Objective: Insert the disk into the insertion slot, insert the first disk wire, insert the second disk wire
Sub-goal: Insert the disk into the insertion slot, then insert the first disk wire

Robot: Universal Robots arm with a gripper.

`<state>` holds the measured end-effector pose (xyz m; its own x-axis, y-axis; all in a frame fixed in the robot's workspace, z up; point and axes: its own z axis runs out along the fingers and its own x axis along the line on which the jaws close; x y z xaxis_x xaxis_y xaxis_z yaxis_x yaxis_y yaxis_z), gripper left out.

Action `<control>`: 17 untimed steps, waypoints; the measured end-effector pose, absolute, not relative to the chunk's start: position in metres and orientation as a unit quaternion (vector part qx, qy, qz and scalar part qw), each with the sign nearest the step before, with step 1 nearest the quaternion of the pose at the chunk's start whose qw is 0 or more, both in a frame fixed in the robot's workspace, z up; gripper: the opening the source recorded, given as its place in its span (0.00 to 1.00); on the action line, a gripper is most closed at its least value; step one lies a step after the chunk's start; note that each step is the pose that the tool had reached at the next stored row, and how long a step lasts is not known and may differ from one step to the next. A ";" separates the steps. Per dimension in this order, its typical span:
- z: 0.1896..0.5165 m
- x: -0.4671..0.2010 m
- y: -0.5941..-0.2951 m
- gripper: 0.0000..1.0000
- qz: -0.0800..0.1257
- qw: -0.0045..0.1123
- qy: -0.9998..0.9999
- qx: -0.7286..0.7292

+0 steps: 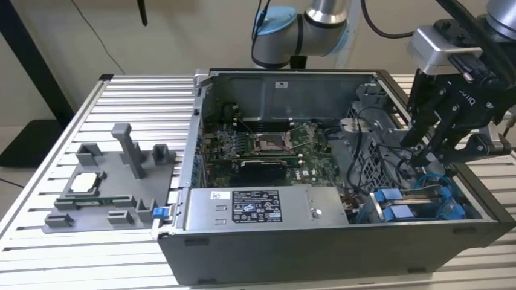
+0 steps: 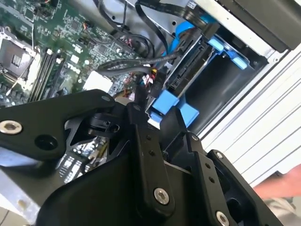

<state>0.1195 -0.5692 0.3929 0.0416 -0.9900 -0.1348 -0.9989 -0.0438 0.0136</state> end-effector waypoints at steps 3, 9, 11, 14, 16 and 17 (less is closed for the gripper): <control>0.392 0.119 -0.569 1.00 0.049 0.046 0.672 -0.737; 0.392 0.119 -0.569 1.00 0.036 0.060 0.645 -0.761; 0.391 0.119 -0.569 1.00 0.031 0.065 0.636 -0.769; 0.391 0.119 -0.569 1.00 0.025 0.070 0.620 -0.781; 0.389 0.119 -0.569 1.00 0.022 0.073 0.611 -0.788; 0.388 0.119 -0.569 1.00 0.020 0.074 0.606 -0.792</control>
